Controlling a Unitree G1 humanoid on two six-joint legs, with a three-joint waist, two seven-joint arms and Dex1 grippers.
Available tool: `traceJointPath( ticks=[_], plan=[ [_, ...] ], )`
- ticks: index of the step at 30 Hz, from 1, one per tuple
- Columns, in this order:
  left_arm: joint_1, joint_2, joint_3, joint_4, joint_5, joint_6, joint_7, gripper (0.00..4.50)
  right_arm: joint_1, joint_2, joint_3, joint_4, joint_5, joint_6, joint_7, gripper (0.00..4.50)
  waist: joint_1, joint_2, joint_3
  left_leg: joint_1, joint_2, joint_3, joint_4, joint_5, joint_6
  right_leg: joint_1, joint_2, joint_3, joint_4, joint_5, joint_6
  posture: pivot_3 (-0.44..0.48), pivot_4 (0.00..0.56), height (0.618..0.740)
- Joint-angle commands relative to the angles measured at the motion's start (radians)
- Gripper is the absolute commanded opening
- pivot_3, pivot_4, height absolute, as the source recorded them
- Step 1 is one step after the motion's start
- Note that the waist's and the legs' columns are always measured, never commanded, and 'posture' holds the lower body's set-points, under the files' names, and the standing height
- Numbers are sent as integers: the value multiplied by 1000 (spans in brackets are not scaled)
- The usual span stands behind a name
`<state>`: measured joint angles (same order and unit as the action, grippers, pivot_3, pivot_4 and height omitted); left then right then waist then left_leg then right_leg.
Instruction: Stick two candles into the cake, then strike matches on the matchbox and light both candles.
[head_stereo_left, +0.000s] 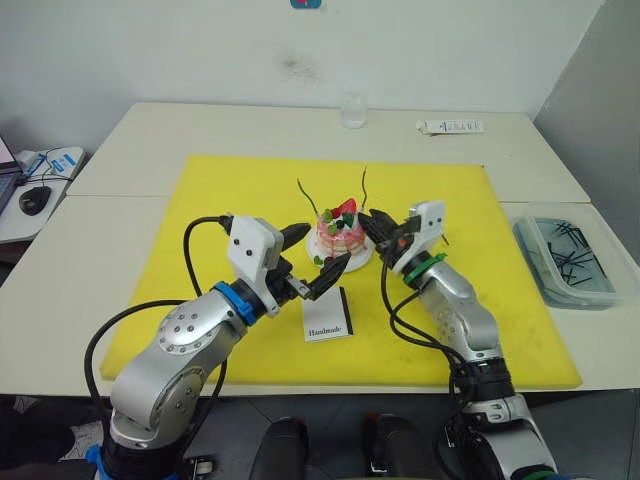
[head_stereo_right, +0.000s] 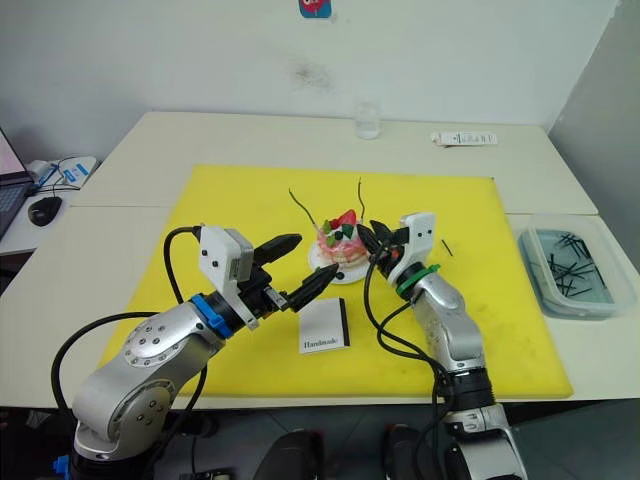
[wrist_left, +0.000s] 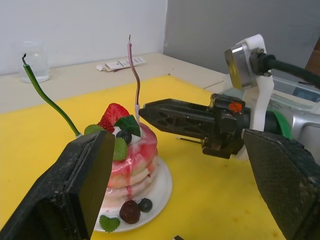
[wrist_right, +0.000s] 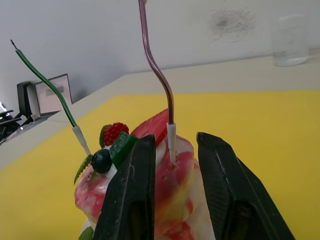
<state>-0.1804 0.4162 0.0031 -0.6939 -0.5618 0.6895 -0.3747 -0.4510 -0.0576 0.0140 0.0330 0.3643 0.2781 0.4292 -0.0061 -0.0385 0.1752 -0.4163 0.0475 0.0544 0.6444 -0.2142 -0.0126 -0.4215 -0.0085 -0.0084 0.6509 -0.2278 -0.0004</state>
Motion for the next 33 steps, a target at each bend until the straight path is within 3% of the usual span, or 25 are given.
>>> traceJointPath(
  ticks=[1, 4, 7, 13, 16, 18, 20, 21, 24, 33],
  plan=[
    [-8, 23, 10, -4, 3, -21, -26, 4500, 17, -45, -25, -138, 56, 52, 30, 1326, 0, 0, 0, 0, 0, 0, 0, 0, 0, 0, 0, 0, 0, 0, 0, 0, 150, 740],
    [3, 71, 20, 4, 4, -21, -70, 4500, 41, -105, -33, -219, 86, 109, 55, 1326, 1, 0, 0, 0, 0, 0, 0, 0, 0, 0, 0, 0, -1, 0, 0, 0, 150, 740],
    [58, 166, 89, -14, -87, 36, -158, 4500, 87, -229, -39, -330, 127, 187, 128, 1326, 1, 0, 0, 0, 0, 0, -1, 0, 0, 0, 0, 0, -1, 0, 0, 0, 150, 740],
    [149, 337, 306, 30, -482, 269, -259, 4500, 154, -451, 10, -460, 156, 308, 261, 1326, 0, 1, 1, 0, 1, 0, -2, 0, 0, -1, -5, -2, -2, -2, -3, 0, 150, 740],
    [113, 441, 355, 182, -791, 463, -166, 4500, 147, -552, 75, -484, 105, 324, 335, 1326, 1, 1, 1, 0, 1, -2, -2, 0, 0, -1, -5, -3, -1, -5, -8, 0, 150, 740],
    [79, 542, 307, 329, -1054, 538, -43, 4500, 126, -590, 106, -487, 88, 371, 332, 712, 1, 1, 1, 1, 0, -4, -1, 0, 0, 0, -6, -4, -1, -5, -8, 0, 150, 740],
    [42, 601, 242, 442, -1221, 545, 84, 4500, 103, -612, 142, -485, 59, 375, 342, 27, 1, 2, 2, 1, 0, -4, -1, 0, 0, -1, -6, -5, -1, -5, -8, 0, 150, 740],
    [22, 618, 209, 482, -1282, 540, 132, 4500, 91, -621, 166, -482, 31, 365, 346, 8, 1, 2, 2, 1, 0, -4, -1, 0, 0, 0, -7, -5, -1, -5, -8, 0, 150, 740],
    [-63, 611, 116, 623, -1404, 564, 228, 4500, 69, -626, 230, -466, -45, 327, 346, 8, 2, 2, 2, 0, -2, -1, -1, 0, 0, 0, -10, -4, -2, -5, -7, 0, 150, 740],
    [-304, 468, -41, 881, -1410, 732, 331, 4500, 64, -603, 302, -458, -133, 339, 340, 8, 6, 0, 2, -2, -4, 2, -1, 0, 0, -1, -10, -3, -4, -2, 2, 0, 150, 740]
  ],
)
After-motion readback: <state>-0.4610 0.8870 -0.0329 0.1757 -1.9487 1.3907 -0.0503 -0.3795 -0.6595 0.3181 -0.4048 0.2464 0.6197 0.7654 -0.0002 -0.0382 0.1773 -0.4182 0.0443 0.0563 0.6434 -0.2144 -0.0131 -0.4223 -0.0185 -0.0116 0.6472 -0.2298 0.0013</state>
